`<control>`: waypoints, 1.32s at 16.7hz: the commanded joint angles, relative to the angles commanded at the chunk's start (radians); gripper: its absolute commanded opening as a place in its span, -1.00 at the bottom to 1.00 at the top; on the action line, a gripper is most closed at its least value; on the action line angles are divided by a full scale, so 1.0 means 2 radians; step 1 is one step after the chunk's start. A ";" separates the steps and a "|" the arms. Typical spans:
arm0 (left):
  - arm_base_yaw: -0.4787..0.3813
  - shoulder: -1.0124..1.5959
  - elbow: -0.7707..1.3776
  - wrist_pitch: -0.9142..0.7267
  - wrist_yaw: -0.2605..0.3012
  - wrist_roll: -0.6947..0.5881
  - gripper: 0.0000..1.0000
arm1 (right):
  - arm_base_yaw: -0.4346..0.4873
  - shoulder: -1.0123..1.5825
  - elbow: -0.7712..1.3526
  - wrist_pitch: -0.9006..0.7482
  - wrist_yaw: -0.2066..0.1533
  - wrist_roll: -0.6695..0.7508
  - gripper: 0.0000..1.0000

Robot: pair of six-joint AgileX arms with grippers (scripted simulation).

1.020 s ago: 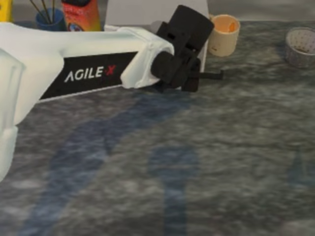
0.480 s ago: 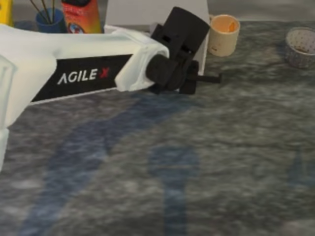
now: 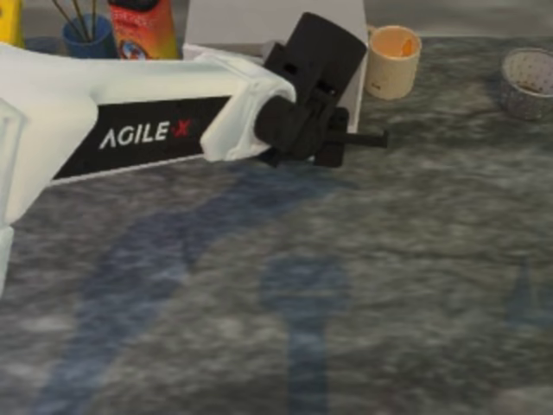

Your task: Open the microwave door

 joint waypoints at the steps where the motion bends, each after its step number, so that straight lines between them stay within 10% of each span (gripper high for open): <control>1: 0.000 0.000 0.000 0.000 0.000 0.000 -1.00 | 0.000 0.000 0.000 0.000 0.000 0.000 1.00; 22: 0.001 -0.009 -0.011 0.008 0.010 0.010 -1.00 | 0.000 0.000 0.000 0.000 0.000 0.000 1.00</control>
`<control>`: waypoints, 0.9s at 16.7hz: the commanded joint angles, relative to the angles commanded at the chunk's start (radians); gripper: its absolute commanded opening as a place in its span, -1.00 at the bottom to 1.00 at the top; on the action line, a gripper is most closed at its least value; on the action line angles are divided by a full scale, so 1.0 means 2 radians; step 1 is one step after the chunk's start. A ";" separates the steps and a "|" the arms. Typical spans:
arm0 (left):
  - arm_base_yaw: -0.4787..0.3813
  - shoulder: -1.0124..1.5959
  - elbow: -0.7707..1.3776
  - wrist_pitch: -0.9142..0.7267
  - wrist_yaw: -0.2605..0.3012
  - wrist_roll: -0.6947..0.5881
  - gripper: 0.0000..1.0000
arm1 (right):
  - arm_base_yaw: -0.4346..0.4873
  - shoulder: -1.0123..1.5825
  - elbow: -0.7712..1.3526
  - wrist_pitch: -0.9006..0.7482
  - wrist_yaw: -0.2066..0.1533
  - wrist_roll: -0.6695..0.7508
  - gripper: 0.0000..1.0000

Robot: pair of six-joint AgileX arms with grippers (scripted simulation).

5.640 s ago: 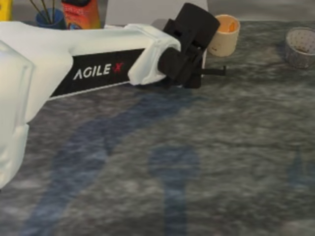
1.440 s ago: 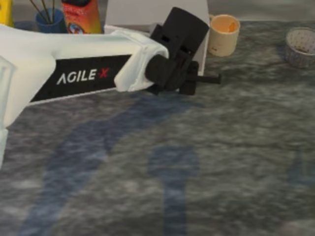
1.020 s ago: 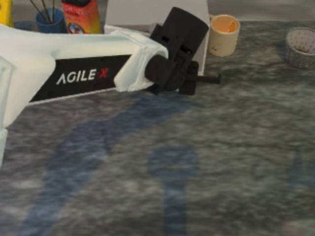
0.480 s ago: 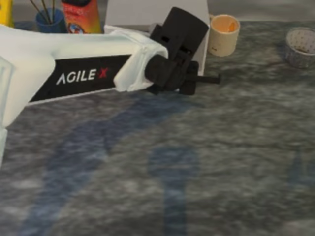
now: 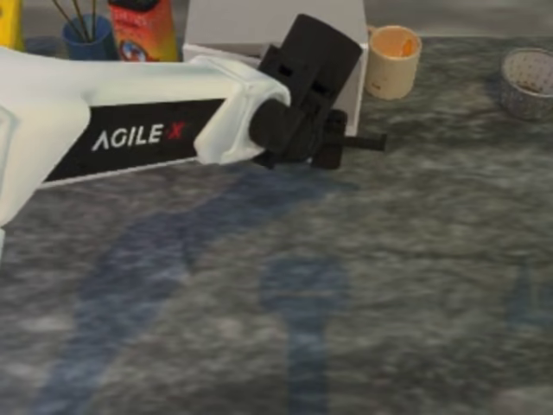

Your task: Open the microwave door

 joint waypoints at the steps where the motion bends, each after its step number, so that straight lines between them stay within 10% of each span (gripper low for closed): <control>1: 0.001 -0.003 -0.005 0.003 0.002 0.005 -1.00 | 0.000 0.000 0.000 0.000 0.000 0.000 1.00; 15: 0.003 -0.004 -0.010 0.004 0.004 0.008 -1.00 | 0.000 0.000 0.000 0.000 0.000 0.000 1.00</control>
